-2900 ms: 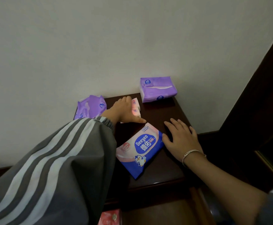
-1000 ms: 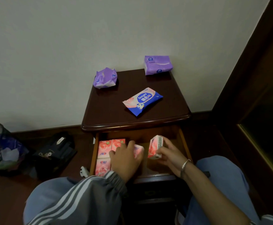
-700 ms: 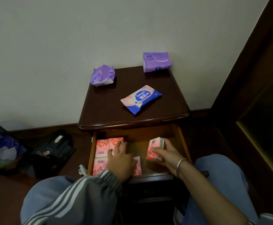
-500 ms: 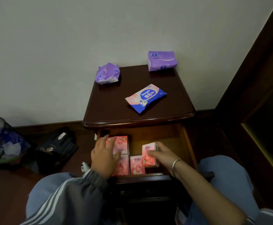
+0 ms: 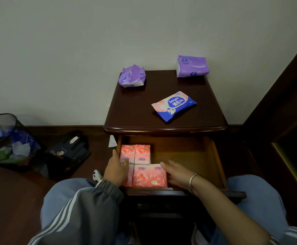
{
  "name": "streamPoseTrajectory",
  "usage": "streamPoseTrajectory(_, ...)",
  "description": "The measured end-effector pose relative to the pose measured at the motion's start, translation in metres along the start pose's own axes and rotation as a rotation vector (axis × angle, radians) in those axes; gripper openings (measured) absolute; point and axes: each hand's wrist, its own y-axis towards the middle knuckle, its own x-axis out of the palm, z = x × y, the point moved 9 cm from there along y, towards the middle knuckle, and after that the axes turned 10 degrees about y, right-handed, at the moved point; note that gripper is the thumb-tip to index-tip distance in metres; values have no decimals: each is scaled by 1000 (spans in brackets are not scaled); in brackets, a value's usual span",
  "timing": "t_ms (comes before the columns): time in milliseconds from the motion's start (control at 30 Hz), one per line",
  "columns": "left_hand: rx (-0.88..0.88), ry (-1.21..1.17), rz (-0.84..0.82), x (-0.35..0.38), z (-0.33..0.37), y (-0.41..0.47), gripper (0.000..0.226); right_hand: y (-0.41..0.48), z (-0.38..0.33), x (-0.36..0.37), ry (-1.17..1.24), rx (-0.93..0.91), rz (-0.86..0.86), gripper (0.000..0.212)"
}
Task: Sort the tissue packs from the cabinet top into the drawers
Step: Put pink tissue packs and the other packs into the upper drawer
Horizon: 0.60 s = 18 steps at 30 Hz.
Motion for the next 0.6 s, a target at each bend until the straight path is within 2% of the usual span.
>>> streamPoseTrajectory(100, -6, -3, -7, -1, 0, 1, 67, -1, -4, 12, -119, 18, -64, 80)
streamPoseTrajectory(267, 6, -48, -3, -5, 1, 0, 60, -11, -12, 2, -171, -68, 35, 72)
streamPoseTrajectory(333, 62, -68, 74, -15, 6, -2, 45, -19, -29, -13, -141, -262, 202, 58)
streamPoseTrajectory(433, 152, -56, 342, -51, 20, -11, 46, -55, -89, -41, -197, -775, 491, 28)
streamPoseTrajectory(533, 297, -29, 595, -92, 48, -17, 44, -72, -148, -56, -417, -1055, 666, 29)
streamPoseTrajectory(600, 370, 2, 649, -110, 69, -8, 43, -53, -182, -61, -557, -1025, 689, 46)
